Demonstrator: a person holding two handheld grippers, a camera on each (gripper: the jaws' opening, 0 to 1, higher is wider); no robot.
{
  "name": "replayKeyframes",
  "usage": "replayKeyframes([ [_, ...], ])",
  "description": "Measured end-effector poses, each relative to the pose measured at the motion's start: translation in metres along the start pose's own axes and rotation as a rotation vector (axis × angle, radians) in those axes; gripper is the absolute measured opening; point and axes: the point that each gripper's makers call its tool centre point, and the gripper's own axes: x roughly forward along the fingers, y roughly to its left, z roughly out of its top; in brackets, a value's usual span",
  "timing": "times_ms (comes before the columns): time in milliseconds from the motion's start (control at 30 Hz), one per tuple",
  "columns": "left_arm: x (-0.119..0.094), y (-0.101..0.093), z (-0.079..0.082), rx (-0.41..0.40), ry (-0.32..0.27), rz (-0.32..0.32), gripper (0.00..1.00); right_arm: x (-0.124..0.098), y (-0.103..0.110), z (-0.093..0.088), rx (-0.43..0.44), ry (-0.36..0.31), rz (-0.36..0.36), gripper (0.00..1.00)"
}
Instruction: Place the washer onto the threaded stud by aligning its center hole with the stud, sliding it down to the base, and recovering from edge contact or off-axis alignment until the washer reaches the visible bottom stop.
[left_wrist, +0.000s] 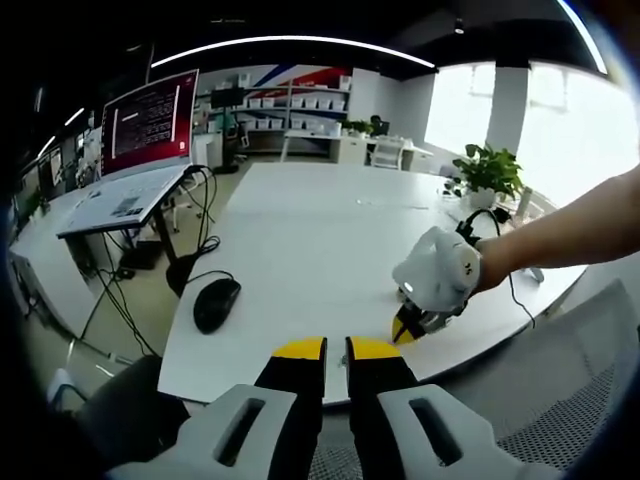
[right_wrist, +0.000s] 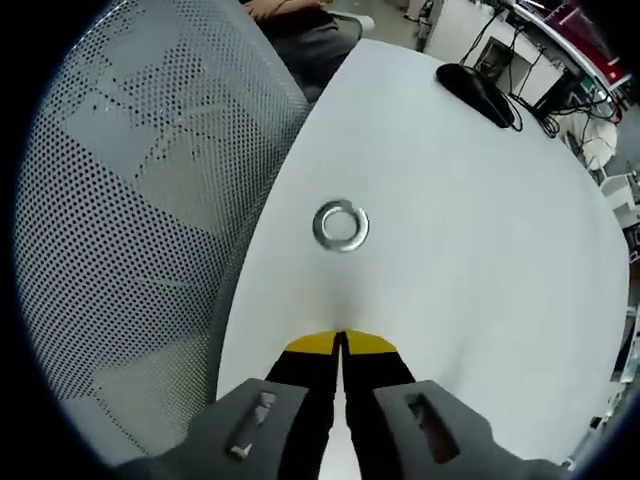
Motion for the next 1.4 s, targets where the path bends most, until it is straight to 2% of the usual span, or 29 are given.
replayKeyframes([
  [33,0.0,0.0,0.0,0.0,0.0,-0.001,0.05,0.0,0.0,0.0,-0.001,-0.001,0.005,0.03],
  [100,0.0,0.0,0.0,0.001,0.002,-0.001,0.05,0.0,-0.002,0.001,0.072,-0.002,-0.002,0.06],
  [167,0.0,0.0,0.0,-0.001,0.001,-0.001,0.05,-0.001,0.001,0.017,0.139,-0.069,0.017,0.16],
  [200,0.0,0.0,0.0,-0.002,0.0,-0.001,0.05,-0.002,0.004,0.029,0.164,-0.11,0.035,0.17],
  [333,0.0,0.004,0.001,-0.017,-0.006,0.025,0.05,-0.001,-0.001,0.066,0.139,-0.194,-0.007,0.17],
  [367,-0.001,0.006,0.004,-0.027,-0.024,0.038,0.05,0.0,-0.002,0.078,0.15,-0.223,-0.007,0.15],
  [400,-0.002,0.006,0.011,-0.047,-0.071,0.036,0.05,0.001,-0.002,0.088,0.171,-0.249,0.0,0.14],
  [433,-0.003,0.006,0.013,-0.064,-0.086,0.033,0.05,0.003,-0.003,0.104,0.202,-0.281,0.007,0.1],
  [467,-0.005,0.011,0.013,-0.064,-0.086,0.059,0.05,0.004,-0.005,0.115,0.209,-0.304,0.004,0.06],
  [533,-0.006,0.018,0.017,-0.072,-0.118,0.109,0.05,0.009,-0.005,0.143,0.224,-0.368,0.016,0.04],
  [567,-0.007,0.019,0.023,-0.059,-0.152,0.108,0.05,0.011,-0.006,0.149,0.222,-0.367,0.018,0.04],
  [600,-0.011,0.023,0.031,-0.078,-0.205,0.131,0.06,0.014,-0.007,0.161,0.226,-0.397,0.02,0.04],
  [700,-0.014,0.034,0.032,-0.139,-0.235,0.195,0.05,0.021,-0.009,0.181,0.226,-0.433,0.029,0.04],
  [733,-0.017,0.042,0.039,-0.129,-0.276,0.227,0.04,0.023,-0.01,0.186,0.24,-0.448,0.02,0.04],
  [767,-0.02,0.046,0.043,-0.122,-0.303,0.254,0.05,0.025,-0.011,0.19,0.238,-0.45,0.015,0.04],
  [833,-0.022,0.05,0.042,-0.064,-0.295,0.268,0.07,0.028,-0.008,0.198,0.226,-0.468,0.031,0.04],
  [900,-0.021,0.052,0.036,-0.118,-0.272,0.26,0.06,0.032,-0.004,0.201,0.213,-0.458,0.052,0.04],
  [933,-0.02,0.052,0.035,-0.177,-0.277,0.246,0.06,0.034,-0.004,0.2,0.2,-0.45,0.052,0.04],
  [1067,-0.016,0.052,0.035,-0.147,-0.258,0.238,0.06,0.039,-0.006,0.197,0.197,-0.439,0.07,0.04],
  [1400,-0.016,0.052,0.034,-0.156,-0.252,0.233,0.06,0.042,-0.005,0.188,0.179,-0.422,0.074,0.04],
])
